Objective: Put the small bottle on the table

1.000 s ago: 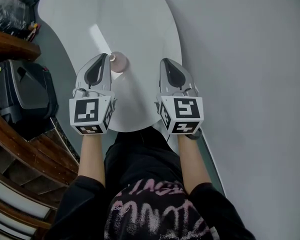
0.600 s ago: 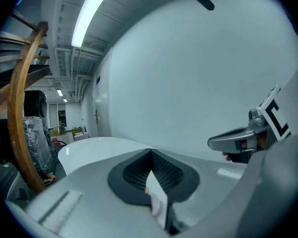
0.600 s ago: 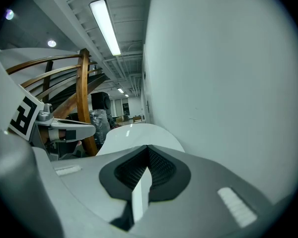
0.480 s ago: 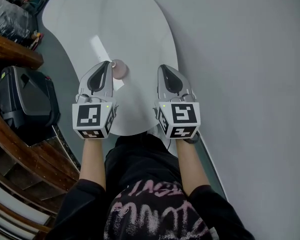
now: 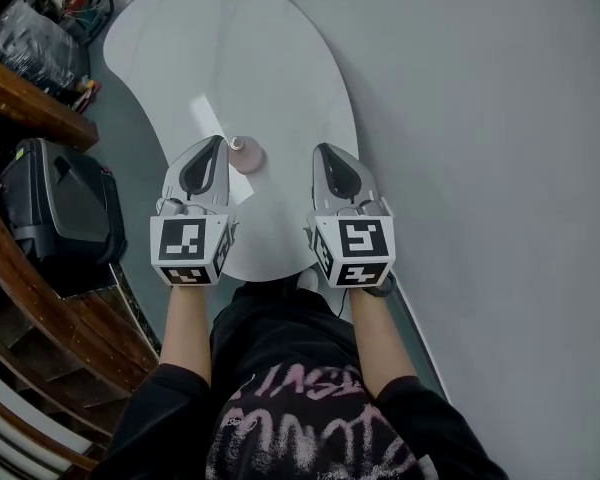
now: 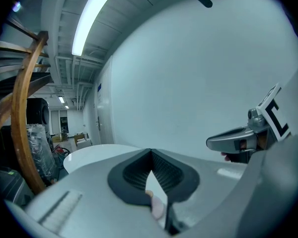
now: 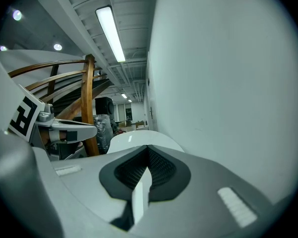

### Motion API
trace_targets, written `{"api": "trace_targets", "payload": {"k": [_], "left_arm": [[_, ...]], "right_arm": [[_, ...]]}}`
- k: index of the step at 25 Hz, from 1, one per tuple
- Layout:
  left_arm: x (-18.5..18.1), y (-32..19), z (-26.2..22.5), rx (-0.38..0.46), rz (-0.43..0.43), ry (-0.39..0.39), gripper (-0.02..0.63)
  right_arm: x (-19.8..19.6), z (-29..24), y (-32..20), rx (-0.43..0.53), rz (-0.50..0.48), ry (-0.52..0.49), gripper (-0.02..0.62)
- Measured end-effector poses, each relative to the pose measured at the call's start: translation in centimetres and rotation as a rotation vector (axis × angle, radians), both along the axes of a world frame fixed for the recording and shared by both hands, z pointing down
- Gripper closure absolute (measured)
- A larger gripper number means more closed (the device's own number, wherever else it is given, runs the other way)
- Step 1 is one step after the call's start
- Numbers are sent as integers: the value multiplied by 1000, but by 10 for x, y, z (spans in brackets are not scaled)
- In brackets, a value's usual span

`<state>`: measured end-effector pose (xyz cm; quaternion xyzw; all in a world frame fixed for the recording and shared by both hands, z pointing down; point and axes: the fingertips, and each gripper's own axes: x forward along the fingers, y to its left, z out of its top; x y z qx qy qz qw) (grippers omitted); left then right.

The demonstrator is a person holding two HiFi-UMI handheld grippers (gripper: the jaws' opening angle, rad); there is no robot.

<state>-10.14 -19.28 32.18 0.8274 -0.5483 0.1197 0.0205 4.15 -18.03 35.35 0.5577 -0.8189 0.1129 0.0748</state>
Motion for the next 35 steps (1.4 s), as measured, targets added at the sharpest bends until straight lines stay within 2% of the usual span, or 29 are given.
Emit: {"api": "trace_targets", "payload": {"k": [35], "left_arm": [[-1,49,-67,144,-46,35,605]], "right_arm": [[-1,-70,30,167,-74,25,586]]}}
